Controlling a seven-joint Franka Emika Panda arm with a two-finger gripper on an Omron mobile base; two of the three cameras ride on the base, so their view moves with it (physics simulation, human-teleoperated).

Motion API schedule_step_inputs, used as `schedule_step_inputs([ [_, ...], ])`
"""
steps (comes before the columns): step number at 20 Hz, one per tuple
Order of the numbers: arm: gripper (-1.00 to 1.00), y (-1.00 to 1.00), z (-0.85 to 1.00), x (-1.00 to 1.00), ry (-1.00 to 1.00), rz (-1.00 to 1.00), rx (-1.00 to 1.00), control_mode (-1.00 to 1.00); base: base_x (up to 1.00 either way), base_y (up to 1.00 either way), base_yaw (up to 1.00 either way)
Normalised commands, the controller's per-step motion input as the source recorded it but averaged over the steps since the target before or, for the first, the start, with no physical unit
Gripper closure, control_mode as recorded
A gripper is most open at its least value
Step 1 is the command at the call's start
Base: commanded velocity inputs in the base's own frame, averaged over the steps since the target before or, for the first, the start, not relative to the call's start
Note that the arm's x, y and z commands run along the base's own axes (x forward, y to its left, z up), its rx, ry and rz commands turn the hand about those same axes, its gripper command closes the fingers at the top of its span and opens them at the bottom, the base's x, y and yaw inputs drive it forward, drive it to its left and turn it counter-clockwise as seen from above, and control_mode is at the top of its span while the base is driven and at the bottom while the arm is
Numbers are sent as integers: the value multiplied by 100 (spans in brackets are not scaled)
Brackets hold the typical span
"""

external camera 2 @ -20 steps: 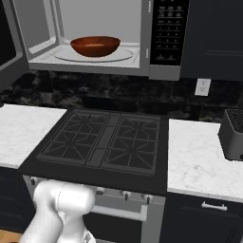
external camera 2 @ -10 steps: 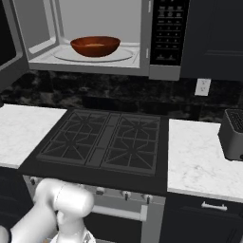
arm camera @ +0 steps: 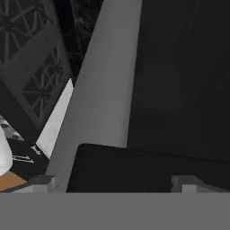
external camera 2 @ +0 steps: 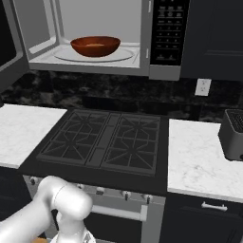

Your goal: Open the microwave, place the bowl with waffle inside the microwave, then close the microwave door and turn it on.

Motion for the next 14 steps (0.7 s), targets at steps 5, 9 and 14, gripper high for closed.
schedule_step_inputs([
  [5, -100, -41, -6, 78, 1, -40, -2, -100, 0, 0, 0],
  [9, -100, -100, 0, 44, 0, -31, 0, -100, 0, 0, 0],
  [14, -100, -100, 0, 26, -2, -16, 0, -100, 0, 0, 0],
])
